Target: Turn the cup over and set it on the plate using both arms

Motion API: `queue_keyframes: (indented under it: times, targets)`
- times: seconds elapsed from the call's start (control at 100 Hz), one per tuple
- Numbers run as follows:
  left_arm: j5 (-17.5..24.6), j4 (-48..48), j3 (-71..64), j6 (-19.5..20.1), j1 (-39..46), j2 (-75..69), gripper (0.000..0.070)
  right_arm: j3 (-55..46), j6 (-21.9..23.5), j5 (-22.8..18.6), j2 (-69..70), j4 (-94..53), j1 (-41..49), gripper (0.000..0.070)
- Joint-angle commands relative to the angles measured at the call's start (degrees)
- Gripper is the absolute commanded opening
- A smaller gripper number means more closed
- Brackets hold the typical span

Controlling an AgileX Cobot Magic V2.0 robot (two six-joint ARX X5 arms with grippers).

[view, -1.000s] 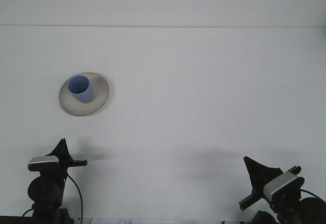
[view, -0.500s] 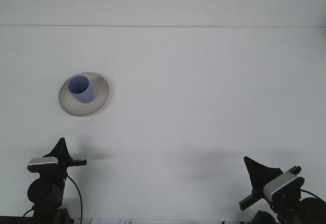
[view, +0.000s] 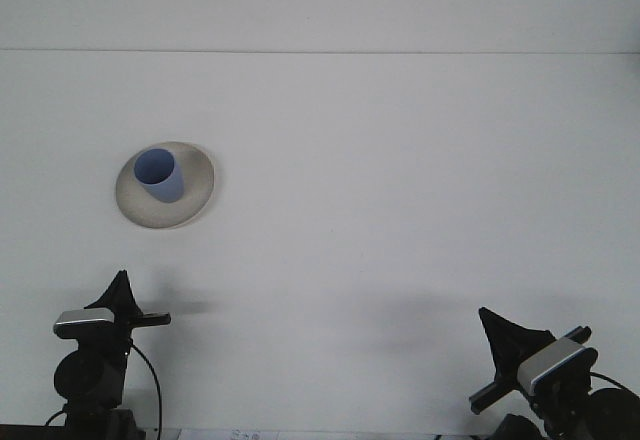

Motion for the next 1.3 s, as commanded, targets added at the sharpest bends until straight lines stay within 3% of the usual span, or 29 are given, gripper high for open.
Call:
queue_keyframes:
  times: [0.0,0.17,0.38,0.55,0.65,0.84,1.29]
  targets:
    - [-0.13,0.81,-1.11,-0.55,0.04,-0.09,0.0015,0.52,0.48,0.02,-0.15,0.39,0.48,0.0006]
    - [-0.13,0.81,-1.11,-0.52,0.04,-0.09,0.0015,0.24,-3.04,0.13,-0.17,1.03,-2.16,0.0006]
    - [-0.13,0.81,-1.11,-0.52,0.04,-0.09,0.0015,-11.19,-6.64,-1.09,-3.02,19.19,-21.64,0.0006]
    - [-0.13,0.81,-1.11,-0.52,0.04,-0.09,0.0015,-27.21,-5.01,-15.32,-8.83,32.96,-39.06,0.0006]
    - [-0.13,0.81,-1.11,-0.52,0.04,-0.09,0.0015,-35.01,-2.95,-20.02,-10.73,38.27,-44.89,0.0006]
    - [-0.13,0.81,-1.11,-0.52,0.04,-0.09,0.0015,-43.15,0.96,-18.80,-11.28,42.77,-48.15,0.0006]
    - [-0.15,0.83,-1.11,-0.52,0.04,-0.09,0.0015,-43.04,0.55,-17.64,-11.39,43.34,-48.46,0.0006]
